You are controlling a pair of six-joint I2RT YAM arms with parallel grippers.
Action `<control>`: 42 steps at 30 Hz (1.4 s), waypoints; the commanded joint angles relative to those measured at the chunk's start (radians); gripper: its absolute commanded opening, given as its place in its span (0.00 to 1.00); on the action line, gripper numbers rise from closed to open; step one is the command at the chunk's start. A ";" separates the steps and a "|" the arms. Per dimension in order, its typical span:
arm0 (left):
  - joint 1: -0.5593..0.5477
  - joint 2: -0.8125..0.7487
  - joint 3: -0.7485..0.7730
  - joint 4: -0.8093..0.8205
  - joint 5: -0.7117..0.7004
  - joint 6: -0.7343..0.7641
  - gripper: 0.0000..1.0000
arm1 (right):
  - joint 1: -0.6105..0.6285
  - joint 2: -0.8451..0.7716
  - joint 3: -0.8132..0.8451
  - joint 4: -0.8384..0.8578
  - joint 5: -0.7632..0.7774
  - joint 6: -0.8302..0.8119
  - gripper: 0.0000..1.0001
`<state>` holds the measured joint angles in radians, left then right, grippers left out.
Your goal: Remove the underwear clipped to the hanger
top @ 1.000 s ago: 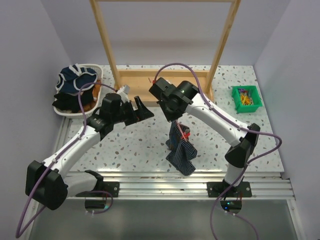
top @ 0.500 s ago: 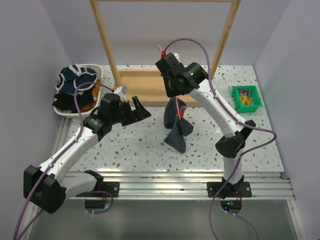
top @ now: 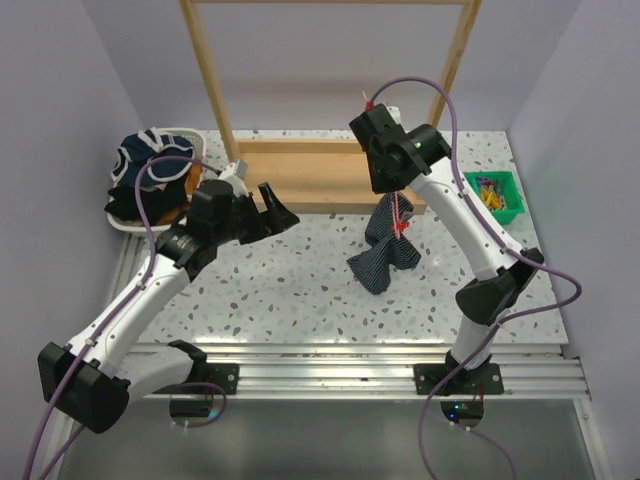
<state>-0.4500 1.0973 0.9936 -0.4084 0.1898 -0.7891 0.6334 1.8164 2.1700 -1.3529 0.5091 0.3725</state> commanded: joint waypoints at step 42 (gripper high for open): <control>-0.003 -0.192 -0.369 0.128 -0.096 -0.165 0.92 | 0.212 0.027 -0.596 0.525 -0.531 0.186 0.36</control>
<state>-0.4500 0.9398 0.6220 -0.2623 0.1455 -0.9348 0.8494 1.8244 1.5467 -0.8112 -0.0196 0.5762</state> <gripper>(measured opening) 0.921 0.340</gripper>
